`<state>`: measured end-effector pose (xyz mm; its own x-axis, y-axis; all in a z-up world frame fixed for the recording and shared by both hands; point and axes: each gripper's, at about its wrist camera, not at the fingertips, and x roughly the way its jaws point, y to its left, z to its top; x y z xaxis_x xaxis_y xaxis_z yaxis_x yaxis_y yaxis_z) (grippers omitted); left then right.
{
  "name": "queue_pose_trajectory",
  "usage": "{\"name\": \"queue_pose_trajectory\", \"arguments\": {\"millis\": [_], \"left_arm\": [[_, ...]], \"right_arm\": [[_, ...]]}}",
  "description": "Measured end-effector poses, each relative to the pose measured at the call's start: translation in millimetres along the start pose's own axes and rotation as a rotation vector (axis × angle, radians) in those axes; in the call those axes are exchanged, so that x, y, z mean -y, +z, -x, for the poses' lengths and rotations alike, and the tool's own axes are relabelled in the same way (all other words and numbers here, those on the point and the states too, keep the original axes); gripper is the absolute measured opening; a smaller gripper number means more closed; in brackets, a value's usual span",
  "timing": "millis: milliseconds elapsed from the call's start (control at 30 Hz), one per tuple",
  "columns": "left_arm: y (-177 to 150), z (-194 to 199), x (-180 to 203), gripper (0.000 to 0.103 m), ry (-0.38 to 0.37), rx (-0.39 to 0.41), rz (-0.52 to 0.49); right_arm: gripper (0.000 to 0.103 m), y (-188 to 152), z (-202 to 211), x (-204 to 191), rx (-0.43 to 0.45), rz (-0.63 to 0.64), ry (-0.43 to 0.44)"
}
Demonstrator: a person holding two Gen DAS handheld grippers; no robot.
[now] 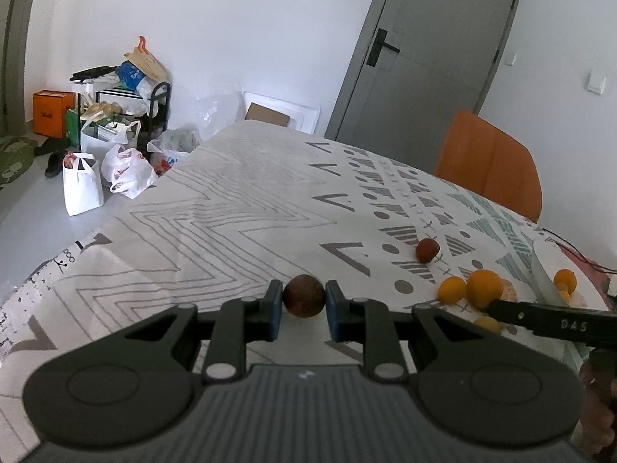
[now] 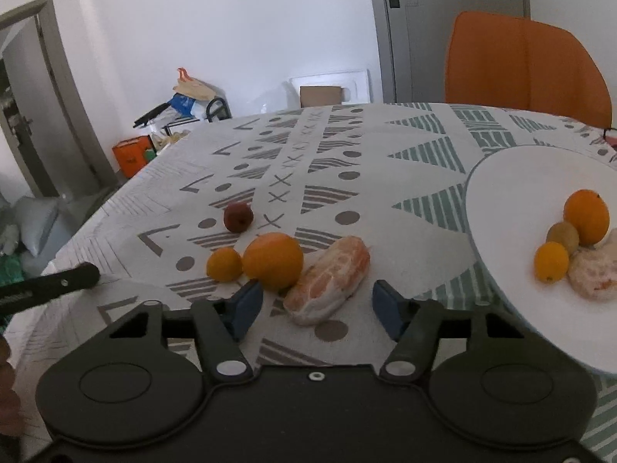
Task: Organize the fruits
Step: 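Close the right tool on a peeled orange piece while the left tool holds the dark red fruit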
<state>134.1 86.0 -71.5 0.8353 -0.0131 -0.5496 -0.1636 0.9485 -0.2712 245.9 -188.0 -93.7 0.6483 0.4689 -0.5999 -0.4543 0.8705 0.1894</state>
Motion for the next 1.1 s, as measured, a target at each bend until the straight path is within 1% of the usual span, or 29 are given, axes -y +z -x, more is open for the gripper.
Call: {"name": "queue_pose_trajectory", "arguments": {"millis": [33, 67, 100, 233, 300, 333, 433, 600, 700, 767, 833, 900, 967, 1000, 1067, 1100], "left_arm": [[0, 1, 0, 0.022, 0.000, 0.002, 0.002], [0, 1, 0, 0.022, -0.001, 0.002, 0.004], [-2, 2, 1, 0.022, -0.003, 0.002, 0.005], [-5, 5, 5, 0.022, -0.013, 0.002, -0.007], [-6, 7, 9, 0.022, -0.017, 0.005, -0.013], [-6, 8, 10, 0.022, -0.020, 0.007, -0.014], [-9, 12, 14, 0.022, -0.025, 0.012, -0.015], [-13, 15, 20, 0.022, -0.029, 0.008, -0.023], [-14, 15, 22, 0.022, -0.034, 0.005, -0.025], [-14, 13, 23, 0.022, -0.033, 0.004, -0.024], [-14, 11, 22, 0.022, -0.031, 0.003, -0.023], [-13, 9, 22, 0.022, -0.029, -0.003, -0.025], [-14, 6, 21, 0.022, -0.023, -0.010, -0.024], [-15, 4, 20, 0.022, -0.019, -0.016, -0.020], [-16, 1, 18, 0.022, -0.013, -0.026, -0.015], [-16, 0, 18, 0.022, -0.013, -0.026, -0.014]], "right_arm": [[0.053, -1, 0, -1, 0.005, 0.011, -0.007], [0.043, -2, 0, -3, 0.009, 0.018, -0.022], [0.040, -2, 0, -3, 0.013, 0.022, -0.034], [0.030, -3, 4, 2, 0.014, -0.003, -0.022], [0.029, -6, 7, 3, 0.013, -0.001, -0.018], [0.026, -8, 9, 3, 0.013, 0.003, -0.017], [0.026, -13, 17, 2, 0.004, 0.006, -0.007], [0.026, -20, 31, 9, -0.019, -0.028, 0.034], [0.027, -24, 39, 12, -0.032, -0.038, 0.050], [0.037, -25, 40, 16, -0.031, -0.059, 0.060], [0.040, -25, 39, 15, -0.026, -0.055, 0.052], [0.045, -24, 37, 12, -0.019, -0.037, 0.038], [0.055, -24, 34, 8, -0.012, -0.016, 0.037], [0.057, -24, 32, 5, -0.009, -0.001, 0.036], [0.065, -25, 29, -1, -0.002, 0.031, 0.030], [0.067, -25, 27, -4, 0.002, 0.048, 0.027]]}}
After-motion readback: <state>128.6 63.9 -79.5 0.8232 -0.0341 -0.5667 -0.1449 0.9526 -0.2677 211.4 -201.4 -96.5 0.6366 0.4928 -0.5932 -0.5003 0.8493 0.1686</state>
